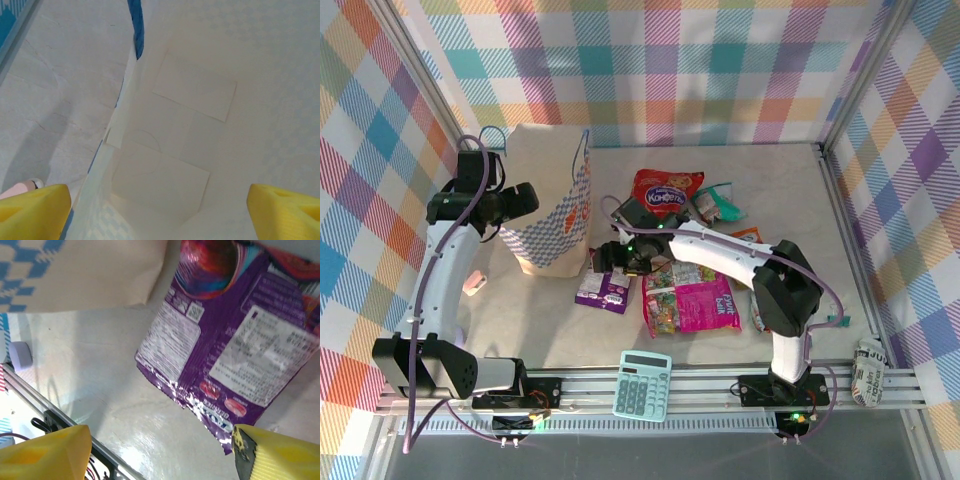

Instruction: Place the snacks into the paper bag

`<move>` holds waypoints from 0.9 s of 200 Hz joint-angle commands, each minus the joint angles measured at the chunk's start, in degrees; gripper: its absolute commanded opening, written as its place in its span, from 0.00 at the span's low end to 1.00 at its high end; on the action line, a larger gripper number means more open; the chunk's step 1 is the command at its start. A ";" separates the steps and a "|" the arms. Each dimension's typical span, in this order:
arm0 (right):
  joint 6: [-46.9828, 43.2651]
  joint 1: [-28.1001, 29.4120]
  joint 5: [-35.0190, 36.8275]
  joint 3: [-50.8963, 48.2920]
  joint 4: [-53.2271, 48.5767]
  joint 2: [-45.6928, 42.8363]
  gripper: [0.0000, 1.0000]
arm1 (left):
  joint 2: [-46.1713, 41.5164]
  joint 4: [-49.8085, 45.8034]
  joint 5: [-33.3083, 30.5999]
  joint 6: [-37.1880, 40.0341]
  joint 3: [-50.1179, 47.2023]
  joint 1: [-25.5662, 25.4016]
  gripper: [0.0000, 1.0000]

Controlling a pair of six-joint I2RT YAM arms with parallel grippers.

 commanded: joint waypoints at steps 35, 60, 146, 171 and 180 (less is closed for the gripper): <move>4.65 1.43 1.49 -2.60 -1.90 1.93 0.78 | -0.75 -0.36 3.18 -1.84 -0.21 0.89 0.91; 5.07 1.54 2.62 -2.20 -3.74 2.48 0.81 | -1.34 -0.58 3.22 -1.57 -0.03 0.91 0.91; 4.43 1.79 4.72 -2.50 -5.49 3.77 0.87 | -1.00 -0.14 5.14 -1.92 0.17 0.97 0.90; 4.09 1.76 3.71 -1.31 -5.20 5.97 0.87 | -0.98 -0.54 4.98 -1.75 0.42 0.97 0.90; 3.83 1.78 3.21 -0.63 -5.19 6.84 0.87 | -1.03 -0.58 4.79 -1.75 0.39 0.97 0.90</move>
